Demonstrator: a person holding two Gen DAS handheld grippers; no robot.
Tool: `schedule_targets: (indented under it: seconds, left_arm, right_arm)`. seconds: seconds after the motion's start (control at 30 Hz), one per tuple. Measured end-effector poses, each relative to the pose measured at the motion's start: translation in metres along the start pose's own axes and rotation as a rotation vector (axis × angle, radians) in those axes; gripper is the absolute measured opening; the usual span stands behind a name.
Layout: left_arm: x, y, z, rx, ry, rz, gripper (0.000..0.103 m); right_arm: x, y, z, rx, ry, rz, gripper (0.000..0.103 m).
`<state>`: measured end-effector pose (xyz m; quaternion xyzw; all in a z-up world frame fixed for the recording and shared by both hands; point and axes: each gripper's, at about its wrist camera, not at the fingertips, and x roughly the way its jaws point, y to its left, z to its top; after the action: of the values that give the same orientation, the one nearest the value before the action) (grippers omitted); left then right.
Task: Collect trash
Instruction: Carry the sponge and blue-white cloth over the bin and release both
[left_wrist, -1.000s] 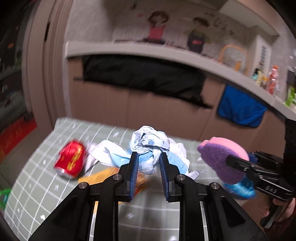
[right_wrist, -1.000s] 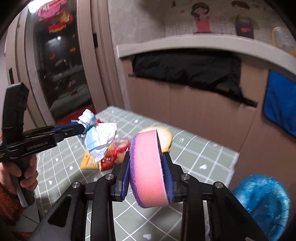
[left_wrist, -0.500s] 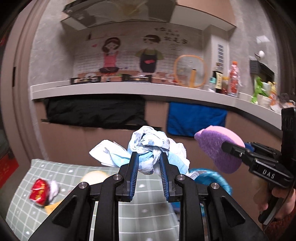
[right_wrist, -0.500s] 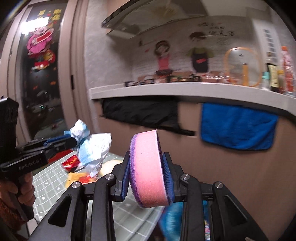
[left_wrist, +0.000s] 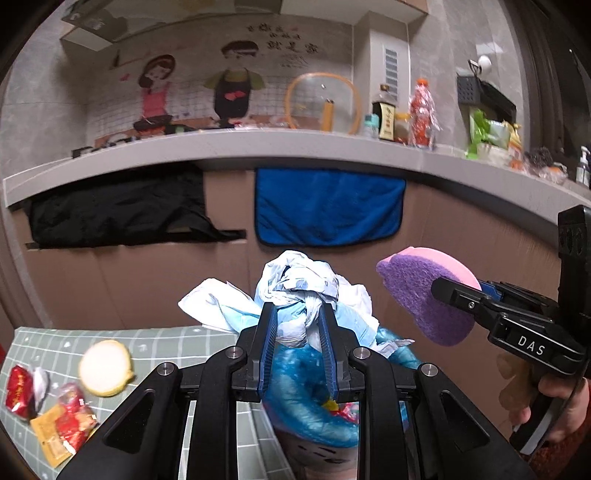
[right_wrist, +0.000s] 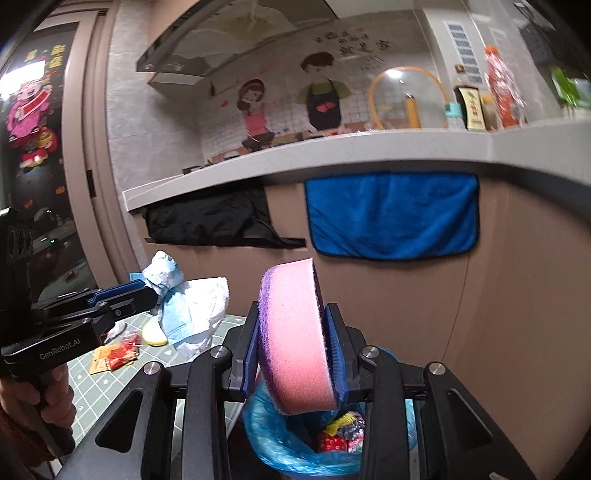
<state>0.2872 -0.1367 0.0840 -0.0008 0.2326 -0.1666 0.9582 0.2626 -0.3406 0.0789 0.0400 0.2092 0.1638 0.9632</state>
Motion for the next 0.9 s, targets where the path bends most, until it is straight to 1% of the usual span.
schedule_targets:
  seconds: [0.33,0.9]
  left_arm:
    - [0.059,-0.013,-0.025,-0.01,0.113,-0.046,0.024]
    - [0.116,-0.001,-0.049,-0.065,0.237,-0.072,0.024]
  right_arm:
    - [0.029,-0.034,-0.017,0.064,0.062,-0.024,0.03]
    - [0.081,-0.055,-0.046,0.093,0.187,-0.045,0.03]
